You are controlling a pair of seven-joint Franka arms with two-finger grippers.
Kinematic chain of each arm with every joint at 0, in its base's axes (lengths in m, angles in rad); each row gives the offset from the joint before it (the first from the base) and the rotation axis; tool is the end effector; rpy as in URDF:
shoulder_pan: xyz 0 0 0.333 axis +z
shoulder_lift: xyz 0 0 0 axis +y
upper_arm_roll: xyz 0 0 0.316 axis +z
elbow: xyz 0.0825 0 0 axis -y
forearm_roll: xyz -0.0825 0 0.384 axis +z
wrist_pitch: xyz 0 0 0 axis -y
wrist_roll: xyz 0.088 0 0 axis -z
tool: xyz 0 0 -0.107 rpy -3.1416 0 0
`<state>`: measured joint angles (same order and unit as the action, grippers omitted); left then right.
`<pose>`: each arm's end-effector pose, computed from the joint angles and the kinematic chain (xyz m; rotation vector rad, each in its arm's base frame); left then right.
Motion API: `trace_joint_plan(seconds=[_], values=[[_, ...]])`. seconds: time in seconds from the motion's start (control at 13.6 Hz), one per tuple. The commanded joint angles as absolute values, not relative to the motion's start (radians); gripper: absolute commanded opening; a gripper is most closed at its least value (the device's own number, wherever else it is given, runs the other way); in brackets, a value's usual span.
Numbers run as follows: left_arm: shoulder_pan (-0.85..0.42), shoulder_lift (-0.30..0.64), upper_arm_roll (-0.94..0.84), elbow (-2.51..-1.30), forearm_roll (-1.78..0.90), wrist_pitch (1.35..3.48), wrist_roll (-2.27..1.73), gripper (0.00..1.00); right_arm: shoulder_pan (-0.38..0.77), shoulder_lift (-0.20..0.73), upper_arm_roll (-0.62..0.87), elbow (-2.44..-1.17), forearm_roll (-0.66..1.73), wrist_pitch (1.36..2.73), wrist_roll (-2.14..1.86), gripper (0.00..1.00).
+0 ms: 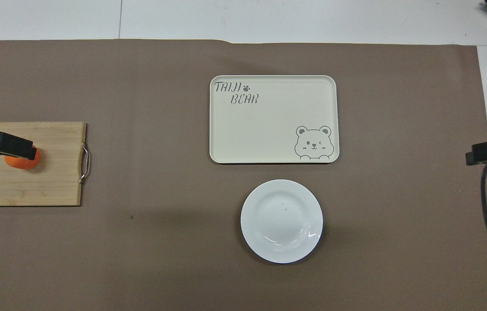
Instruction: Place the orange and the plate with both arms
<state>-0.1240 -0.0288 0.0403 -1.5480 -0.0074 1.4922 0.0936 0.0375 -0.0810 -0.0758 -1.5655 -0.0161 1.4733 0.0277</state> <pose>0.5358 -0.0454 0.6441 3.1202 -0.2781 -0.0423 0.5185 -0.0236 0.6618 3.1299 -0.1052 -0.0180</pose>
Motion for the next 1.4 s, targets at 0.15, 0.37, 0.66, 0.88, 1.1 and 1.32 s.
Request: trace_joint_plan(seconds=[0.15,0.37,0.66,0.88,1.1,1.32], values=[[-0.12,-0.041,0.041,-1.555,0.006,1.48,0.1,1.0,0.037,-0.078,-0.081,-1.557,-0.002,1.473,0.031,1.0],[-0.118,-0.041,0.041,-1.557,0.006,1.48,0.1,1.0,0.037,-0.078,-0.081,-1.557,0.0,1.473,0.031,1.0],[-0.114,-0.043,0.041,-1.557,0.006,1.477,0.104,1.0,0.037,-0.078,-0.081,-1.559,0.0,1.473,0.031,1.0],[-0.077,-0.041,0.041,-1.559,0.009,1.48,0.112,1.0,0.037,-0.078,-0.081,-1.559,0.0,1.473,0.031,1.0],[-0.061,-0.038,0.041,-1.557,0.011,1.491,0.115,1.0,0.037,-0.078,-0.081,-1.559,0.0,1.473,0.031,1.0],[-0.026,-0.023,0.043,-1.557,0.009,1.514,0.147,1.0,0.037,-0.078,-0.081,-1.557,0.0,1.473,0.031,1.0]])
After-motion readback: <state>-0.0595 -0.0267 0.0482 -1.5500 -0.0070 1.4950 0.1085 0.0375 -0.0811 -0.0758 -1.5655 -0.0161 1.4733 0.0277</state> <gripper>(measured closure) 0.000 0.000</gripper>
